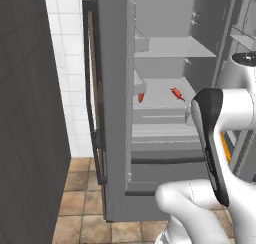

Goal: Place one carrot and one fish in each tupperware on the nearby counter, to pack two identical lunches.

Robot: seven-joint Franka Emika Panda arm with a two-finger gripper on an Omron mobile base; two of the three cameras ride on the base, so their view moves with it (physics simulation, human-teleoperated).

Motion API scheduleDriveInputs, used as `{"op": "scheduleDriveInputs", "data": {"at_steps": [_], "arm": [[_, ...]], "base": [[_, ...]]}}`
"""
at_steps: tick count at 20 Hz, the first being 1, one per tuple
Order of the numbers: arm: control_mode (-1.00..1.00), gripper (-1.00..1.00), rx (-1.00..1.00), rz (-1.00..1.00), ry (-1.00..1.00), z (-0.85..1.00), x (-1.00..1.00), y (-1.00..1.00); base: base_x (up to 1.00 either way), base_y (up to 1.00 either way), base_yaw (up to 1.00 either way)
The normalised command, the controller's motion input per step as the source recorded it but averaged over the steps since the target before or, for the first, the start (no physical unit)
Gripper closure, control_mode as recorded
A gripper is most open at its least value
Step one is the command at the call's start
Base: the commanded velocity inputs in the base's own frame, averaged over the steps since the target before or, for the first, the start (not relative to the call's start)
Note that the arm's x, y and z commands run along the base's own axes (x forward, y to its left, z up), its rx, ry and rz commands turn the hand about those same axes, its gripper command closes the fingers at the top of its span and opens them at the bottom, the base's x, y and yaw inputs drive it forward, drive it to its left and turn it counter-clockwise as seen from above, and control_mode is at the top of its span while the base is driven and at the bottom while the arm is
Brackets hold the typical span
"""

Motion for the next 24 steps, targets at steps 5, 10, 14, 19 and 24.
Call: {"op": "scheduleDriveInputs", "data": {"at_steps": [5, 10, 14, 19, 24], "arm": [[1.0, 1.0, 0.0, 0.0, 0.0, 0.0, 0.0, 0.0], [1.0, 1.0, 0.0, 0.0, 0.0, 0.0, 0.0, 0.0], [1.0, 1.0, 0.0, 0.0, 0.0, 0.0, 0.0, 0.0], [1.0, 1.0, 0.0, 0.0, 0.0, 0.0, 0.0, 0.0], [1.0, 1.0, 0.0, 0.0, 0.0, 0.0, 0.0, 0.0]], "base": [[-0.81, -0.09, 0.0], [-0.56, -0.54, 0.0], [-0.41, -0.95, 0.0], [-0.26, -1.0, 0.0], [-0.19, -1.0, 0.0]]}}
